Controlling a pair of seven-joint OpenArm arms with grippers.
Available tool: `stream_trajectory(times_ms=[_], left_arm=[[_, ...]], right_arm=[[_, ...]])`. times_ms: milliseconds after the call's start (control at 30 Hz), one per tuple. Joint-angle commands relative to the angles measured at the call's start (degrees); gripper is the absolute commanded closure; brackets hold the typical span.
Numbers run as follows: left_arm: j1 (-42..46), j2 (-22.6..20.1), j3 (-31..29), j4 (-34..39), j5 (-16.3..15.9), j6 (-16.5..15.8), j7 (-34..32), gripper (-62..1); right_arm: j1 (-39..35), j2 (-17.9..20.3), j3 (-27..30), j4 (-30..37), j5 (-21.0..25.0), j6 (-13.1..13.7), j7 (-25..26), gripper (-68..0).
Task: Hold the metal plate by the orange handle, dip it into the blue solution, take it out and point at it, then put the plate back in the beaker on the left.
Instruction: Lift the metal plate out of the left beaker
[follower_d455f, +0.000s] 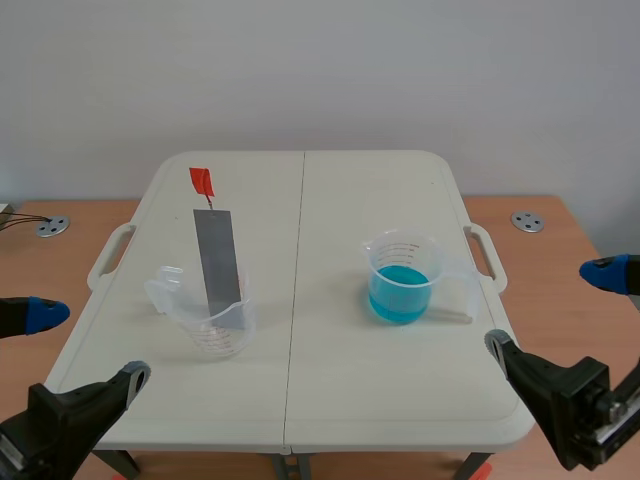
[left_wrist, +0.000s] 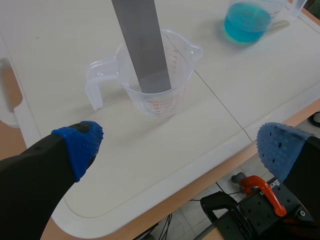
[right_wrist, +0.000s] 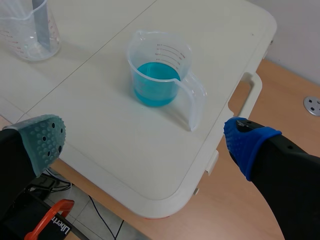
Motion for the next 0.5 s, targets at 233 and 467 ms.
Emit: stream_trajectory(times_ms=[233, 467], left_arm=[[0.46, 0.13, 0.07, 1.29, -0.57, -0.66, 0.81, -62.3], [0.44, 0.13, 0.07, 1.29, -0.59, -0.66, -1.05, -62.3]], right_arm=[[0.76, 0.11, 0.31, 0.79, 0.39, 0.02, 0.92, -66.3], [3.45, 0.11, -0.04, 0.70, 0.39, 0.28, 0.72, -66.3]])
